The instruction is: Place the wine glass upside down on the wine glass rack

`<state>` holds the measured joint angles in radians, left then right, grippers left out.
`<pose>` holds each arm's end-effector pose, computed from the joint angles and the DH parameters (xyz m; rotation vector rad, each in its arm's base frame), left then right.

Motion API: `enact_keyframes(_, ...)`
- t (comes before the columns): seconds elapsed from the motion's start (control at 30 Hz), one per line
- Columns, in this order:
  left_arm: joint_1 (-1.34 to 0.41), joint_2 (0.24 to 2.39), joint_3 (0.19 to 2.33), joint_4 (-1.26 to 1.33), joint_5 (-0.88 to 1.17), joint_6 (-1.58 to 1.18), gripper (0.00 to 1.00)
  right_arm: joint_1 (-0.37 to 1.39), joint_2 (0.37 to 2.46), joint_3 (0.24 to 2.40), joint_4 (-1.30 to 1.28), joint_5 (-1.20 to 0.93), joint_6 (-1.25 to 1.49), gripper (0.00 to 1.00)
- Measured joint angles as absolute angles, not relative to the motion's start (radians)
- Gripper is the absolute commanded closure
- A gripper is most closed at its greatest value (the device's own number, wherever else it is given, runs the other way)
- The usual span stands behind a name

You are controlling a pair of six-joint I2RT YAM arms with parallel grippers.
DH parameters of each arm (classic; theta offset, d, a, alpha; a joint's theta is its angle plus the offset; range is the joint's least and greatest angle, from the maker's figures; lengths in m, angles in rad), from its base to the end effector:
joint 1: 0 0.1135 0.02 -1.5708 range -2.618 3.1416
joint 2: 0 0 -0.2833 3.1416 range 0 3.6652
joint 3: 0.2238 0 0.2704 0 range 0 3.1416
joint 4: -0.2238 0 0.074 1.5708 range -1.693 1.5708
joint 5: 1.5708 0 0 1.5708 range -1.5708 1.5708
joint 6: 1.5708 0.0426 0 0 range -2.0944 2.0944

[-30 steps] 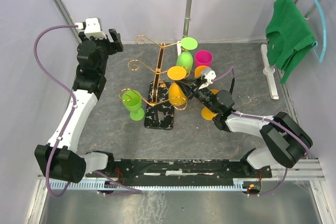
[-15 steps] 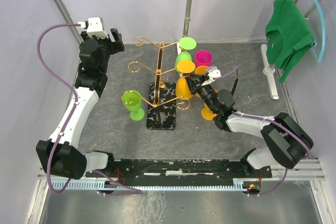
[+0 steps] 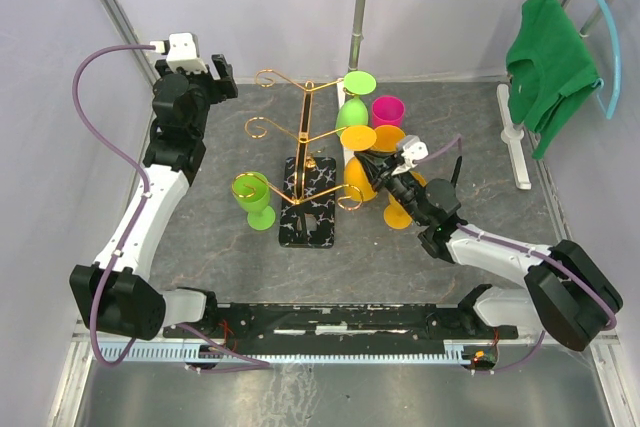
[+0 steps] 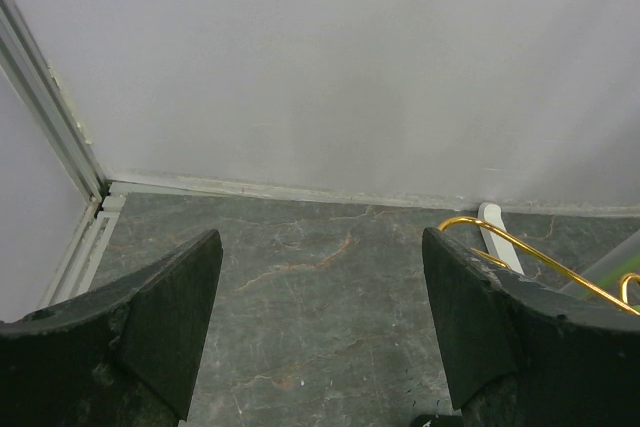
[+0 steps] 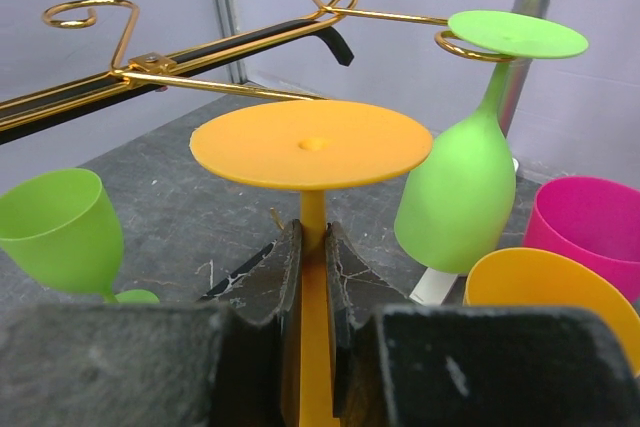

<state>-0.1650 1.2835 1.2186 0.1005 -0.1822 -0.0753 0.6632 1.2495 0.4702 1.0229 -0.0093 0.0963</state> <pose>0.3194 -0.0454 0.4321 -0.0760 1.5341 -0.0512 0.2152 0.1686 0.2678 -0.3870 1.2996 0.6487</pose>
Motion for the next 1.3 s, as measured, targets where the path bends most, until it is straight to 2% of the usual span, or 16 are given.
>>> enact_keyframes(0.1, -0.165, 1.283, 1.219, 0.101, -0.182, -0.075, 0.13, 0.663, 1.250, 0.470, 1.023, -0.036, 0.091, 0.98)
enact_keyframes(0.13, -0.165, 1.283, 1.219, 0.101, -0.182, -0.075, 0.13, 0.664, 1.251, 0.470, 1.024, -0.044, 0.091, 0.95)
enact_keyframes(0.37, -0.165, 1.280, 1.210, 0.102, -0.183, -0.075, 0.13, 0.672, 1.259, 0.471, 1.028, -0.056, 0.091, 0.56)
enact_keyframes(0.53, -0.165, 1.269, 1.194, 0.100, -0.185, -0.076, 0.13, 0.681, 1.257, 0.470, 0.977, -0.076, 0.091, 0.42)
enact_keyframes(0.73, -0.165, 1.255, 1.188, 0.100, -0.191, -0.076, 0.12, 0.681, 1.155, 0.446, 0.874, -0.060, 0.079, 0.38)
enact_keyframes(0.97, -0.165, 1.234, 1.189, 0.052, -0.194, -0.076, 0.05, 0.681, 0.861, 0.439, 0.609, 0.012, 0.027, 0.33)
enact_keyframes(1.13, -0.165, 1.195, 1.207, -0.051, -0.204, -0.075, 0.04, 0.682, 0.706, 0.495, 0.329, 0.141, 0.002, 0.34)
enact_keyframes(1.3, -0.165, 1.116, 1.217, -0.167, -0.230, -0.077, 0.03, 0.683, 0.706, 0.634, 0.117, 0.328, -0.009, 0.32)
